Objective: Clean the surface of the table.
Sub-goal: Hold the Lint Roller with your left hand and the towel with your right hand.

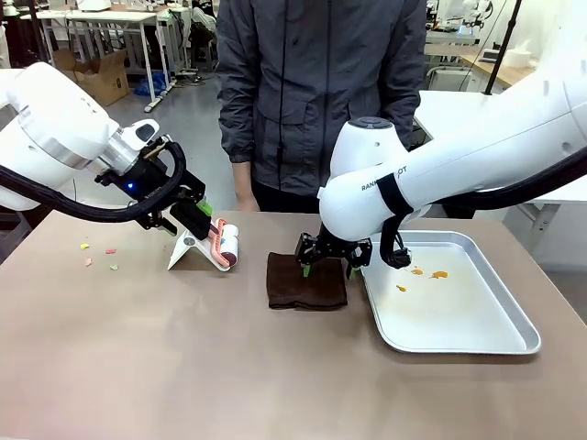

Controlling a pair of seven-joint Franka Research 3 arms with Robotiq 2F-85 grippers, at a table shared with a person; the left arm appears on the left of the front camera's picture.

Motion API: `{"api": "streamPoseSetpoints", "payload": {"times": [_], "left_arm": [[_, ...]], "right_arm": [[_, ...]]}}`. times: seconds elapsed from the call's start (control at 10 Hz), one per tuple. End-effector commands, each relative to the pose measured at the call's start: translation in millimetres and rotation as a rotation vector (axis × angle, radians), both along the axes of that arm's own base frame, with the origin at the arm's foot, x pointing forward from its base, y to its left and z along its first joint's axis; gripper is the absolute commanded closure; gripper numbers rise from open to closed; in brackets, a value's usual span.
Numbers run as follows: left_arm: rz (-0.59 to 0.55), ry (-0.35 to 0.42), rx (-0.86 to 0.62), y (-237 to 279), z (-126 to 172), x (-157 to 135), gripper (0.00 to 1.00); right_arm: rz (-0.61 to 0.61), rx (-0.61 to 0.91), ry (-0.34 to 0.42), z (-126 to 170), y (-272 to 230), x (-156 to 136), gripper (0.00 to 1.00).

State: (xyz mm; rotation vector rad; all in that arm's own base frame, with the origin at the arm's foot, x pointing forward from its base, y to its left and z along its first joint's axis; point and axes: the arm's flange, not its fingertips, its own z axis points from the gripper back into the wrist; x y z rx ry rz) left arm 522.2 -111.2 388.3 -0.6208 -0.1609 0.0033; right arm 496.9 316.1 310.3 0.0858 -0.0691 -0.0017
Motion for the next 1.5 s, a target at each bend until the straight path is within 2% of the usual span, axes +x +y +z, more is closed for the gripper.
{"api": "streamPoseSetpoints", "payload": {"times": [0.0, 0.1, 0.2, 0.3, 0.4, 0.5, 0.6, 0.7, 1.2, 1.4], "left_arm": [[0.013, -0.012, -0.002, 1, -1, 6, 0.16], [0.017, -0.010, -0.003, 1, -1, 7, 0.60], [0.017, -0.014, 0.002, 1, -1, 7, 0.76], [0.016, -0.016, -0.002, 2, -1, 8, 1.00], [0.018, -0.023, 0.001, 2, -1, 8, 1.00], [0.023, -0.025, 0.001, 3, 0, 8, 0.88], [0.027, -0.027, -0.001, 3, 0, 8, 0.98], [0.031, -0.026, -0.004, 3, 0, 9, 1.00], [0.026, -0.032, -0.010, 3, 1, 8, 1.00], [0.030, -0.050, -0.032, 4, 6, 5, 1.00]], "right_arm": [[-0.037, -0.030, -0.021, 0, 9, 3, 0.00], [-0.049, -0.041, -0.019, -1, 9, 4, 0.59], [-0.049, -0.039, -0.013, -2, 9, 4, 0.60], [-0.050, -0.045, -0.011, -3, 9, 4, 1.00], [-0.050, -0.046, -0.005, -5, 10, 4, 0.64], [-0.047, -0.050, 0.003, -8, 12, 4, 1.00], [-0.043, -0.057, 0.009, -10, 13, 4, 1.00], [-0.042, -0.061, 0.011, -10, 13, 4, 1.00], [-0.045, -0.057, 0.018, -13, 16, 6, 1.00], [-0.030, 0.013, 0.025, -9, 11, 4, 1.00]]}}
